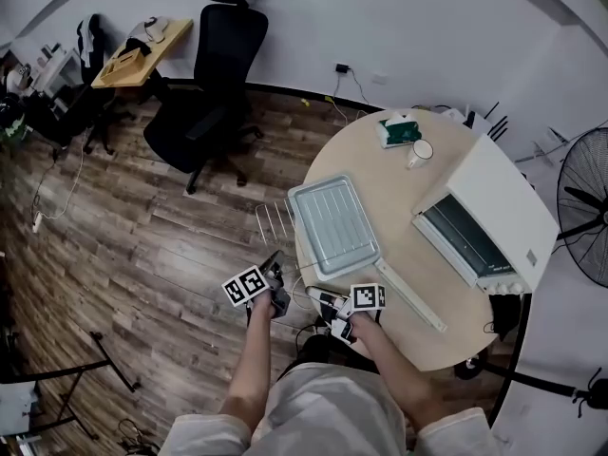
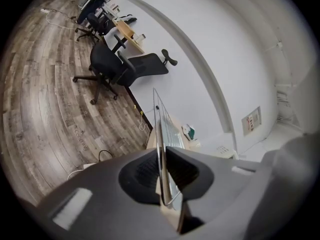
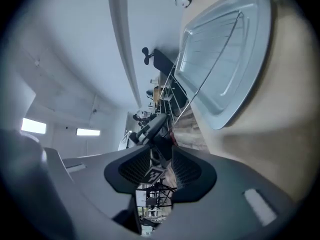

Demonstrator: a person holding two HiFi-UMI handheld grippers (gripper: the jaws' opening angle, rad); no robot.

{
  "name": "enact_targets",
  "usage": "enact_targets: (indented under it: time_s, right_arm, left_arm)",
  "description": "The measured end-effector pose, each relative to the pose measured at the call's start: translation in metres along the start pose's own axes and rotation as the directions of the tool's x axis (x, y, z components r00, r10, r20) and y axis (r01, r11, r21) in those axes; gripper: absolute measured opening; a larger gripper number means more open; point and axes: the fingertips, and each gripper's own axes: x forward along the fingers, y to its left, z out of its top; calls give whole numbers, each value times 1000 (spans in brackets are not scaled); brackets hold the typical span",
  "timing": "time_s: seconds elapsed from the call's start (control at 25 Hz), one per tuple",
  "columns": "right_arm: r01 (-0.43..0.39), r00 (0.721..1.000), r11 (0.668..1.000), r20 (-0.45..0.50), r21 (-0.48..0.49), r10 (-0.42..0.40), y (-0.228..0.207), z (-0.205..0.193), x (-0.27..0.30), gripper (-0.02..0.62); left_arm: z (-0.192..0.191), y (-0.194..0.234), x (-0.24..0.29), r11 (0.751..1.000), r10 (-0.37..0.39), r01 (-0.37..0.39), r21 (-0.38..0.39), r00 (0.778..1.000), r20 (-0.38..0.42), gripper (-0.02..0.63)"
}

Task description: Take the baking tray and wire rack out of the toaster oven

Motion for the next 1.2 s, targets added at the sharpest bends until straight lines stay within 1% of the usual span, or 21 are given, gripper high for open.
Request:
enact_targets:
  time_s: [0.16, 0.28, 0.36, 0.48, 0.64, 0.76, 0.8, 0.88, 1.0, 1.08, 1.16, 1.2]
  right_arm:
    - [-21, 999, 999, 48, -49, 24, 11, -4, -19, 107]
    - [-17, 994, 998, 103, -61, 23, 14, 0, -34, 107]
    - [-9, 991, 998, 133, -70, 19, 14, 3, -44, 107]
    - [-3, 987, 996, 161, -85, 17, 14, 6, -55, 107]
    - [10, 986, 995, 164, -97, 6, 14, 3, -61, 107]
    - [18, 985, 995, 170, -101, 0, 12, 0, -63, 107]
    - [22, 985, 995, 173, -102, -4, 12, -2, -64, 107]
    - [32, 983, 994, 182, -108, -12, 12, -2, -67, 107]
    - [52, 976, 992, 215, -119, -26, 13, 2, -75, 107]
    - [79, 969, 987, 244, -140, -43, 11, 5, -83, 107]
    - [117, 958, 979, 277, -168, -67, 7, 11, -92, 107]
    - [139, 952, 974, 296, -179, -81, 6, 14, -98, 107]
  left_arm:
    - [-10, 18, 4, 999, 52, -52, 3, 998, -45, 92]
    - [-18, 29, 7, 996, 82, -80, 26, 993, -87, 94]
    - [-22, 32, 9, 995, 89, -85, 46, 990, -106, 94]
    - [-21, 30, 11, 997, 69, -64, 53, 992, -102, 94]
    - [-22, 22, 11, 999, 20, -16, 38, 995, -97, 138]
    - [-23, 22, 9, 1000, 8, -5, 29, 996, -87, 169]
    - [-22, 22, 8, 1000, 10, -8, 28, 997, -82, 175]
    - [-20, 24, 4, 1000, 15, -14, 25, 998, -67, 207]
    - [-13, 26, -7, 999, 38, -38, 26, 999, -26, 219]
    - [-4, 28, -20, 994, 85, -87, 61, 996, 29, 221]
    - [7, 25, -37, 980, 142, -155, 126, 984, 108, 221]
    - [9, 18, -46, 971, 153, -175, 162, 978, 142, 221]
